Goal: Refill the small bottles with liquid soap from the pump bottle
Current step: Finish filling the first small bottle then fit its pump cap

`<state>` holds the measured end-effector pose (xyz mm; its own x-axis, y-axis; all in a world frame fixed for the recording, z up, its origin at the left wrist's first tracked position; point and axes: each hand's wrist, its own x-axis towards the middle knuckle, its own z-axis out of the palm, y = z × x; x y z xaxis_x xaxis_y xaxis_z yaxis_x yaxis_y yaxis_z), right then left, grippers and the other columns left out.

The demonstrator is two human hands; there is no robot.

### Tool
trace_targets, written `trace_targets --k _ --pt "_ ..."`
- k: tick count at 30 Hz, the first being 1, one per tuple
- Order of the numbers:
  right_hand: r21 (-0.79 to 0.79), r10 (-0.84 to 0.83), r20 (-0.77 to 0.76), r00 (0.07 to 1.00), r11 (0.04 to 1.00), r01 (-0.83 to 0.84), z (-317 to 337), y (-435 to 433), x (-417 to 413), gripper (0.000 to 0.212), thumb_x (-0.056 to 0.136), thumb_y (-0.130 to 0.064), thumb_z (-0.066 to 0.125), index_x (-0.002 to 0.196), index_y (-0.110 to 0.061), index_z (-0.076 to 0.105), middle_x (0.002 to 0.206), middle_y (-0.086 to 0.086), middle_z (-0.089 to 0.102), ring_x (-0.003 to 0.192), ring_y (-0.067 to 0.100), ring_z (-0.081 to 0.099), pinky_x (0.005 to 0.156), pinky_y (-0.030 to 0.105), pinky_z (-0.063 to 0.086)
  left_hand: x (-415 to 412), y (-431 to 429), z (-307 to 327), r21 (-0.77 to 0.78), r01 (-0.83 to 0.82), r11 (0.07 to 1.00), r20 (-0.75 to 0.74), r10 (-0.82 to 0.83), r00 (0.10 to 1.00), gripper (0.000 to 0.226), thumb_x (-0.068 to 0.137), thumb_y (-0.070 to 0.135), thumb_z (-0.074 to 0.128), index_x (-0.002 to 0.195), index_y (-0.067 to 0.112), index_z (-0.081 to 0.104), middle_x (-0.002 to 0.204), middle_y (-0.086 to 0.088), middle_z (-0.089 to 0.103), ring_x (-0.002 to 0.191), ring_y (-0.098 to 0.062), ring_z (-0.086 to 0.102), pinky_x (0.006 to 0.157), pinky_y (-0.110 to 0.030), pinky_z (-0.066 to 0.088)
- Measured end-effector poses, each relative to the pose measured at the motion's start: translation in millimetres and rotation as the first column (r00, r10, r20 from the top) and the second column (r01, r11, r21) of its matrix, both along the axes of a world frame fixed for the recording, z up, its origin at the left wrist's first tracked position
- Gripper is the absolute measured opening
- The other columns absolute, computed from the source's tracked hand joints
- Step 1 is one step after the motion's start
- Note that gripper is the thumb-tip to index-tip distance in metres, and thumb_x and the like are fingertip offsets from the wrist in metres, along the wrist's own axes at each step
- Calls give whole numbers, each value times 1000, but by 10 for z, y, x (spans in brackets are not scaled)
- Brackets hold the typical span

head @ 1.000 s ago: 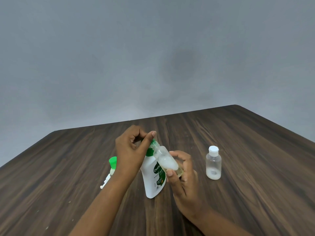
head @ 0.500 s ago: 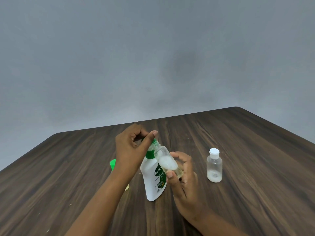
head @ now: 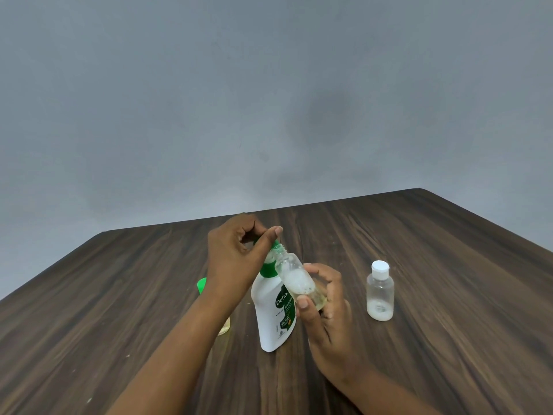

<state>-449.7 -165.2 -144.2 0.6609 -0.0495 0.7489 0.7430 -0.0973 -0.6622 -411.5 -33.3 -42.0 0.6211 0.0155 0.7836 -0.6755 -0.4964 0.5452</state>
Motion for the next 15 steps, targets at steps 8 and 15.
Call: trace_targets --k 8,15 --pt "1 25 -11 1000 1000 -25 -70 -3 -4 37 92 -60 43 121 -36 41 79 -3 65 60 14 60 50 35 49 -15 -4 -184 -112 -9 994 -31 5 1000 27 79 18 73 58 13 57 59 -4 61 58 -19 59 56 -28 49" --pt "22 16 15 1000 1000 -16 -39 17 9 40 92 -60 43 123 -35 41 83 -13 62 62 6 57 56 18 44 -36 4 12 -35 16 999 -21 -17 1000 25 75 15 76 58 6 60 56 0 60 56 -12 56 54 -17 44"
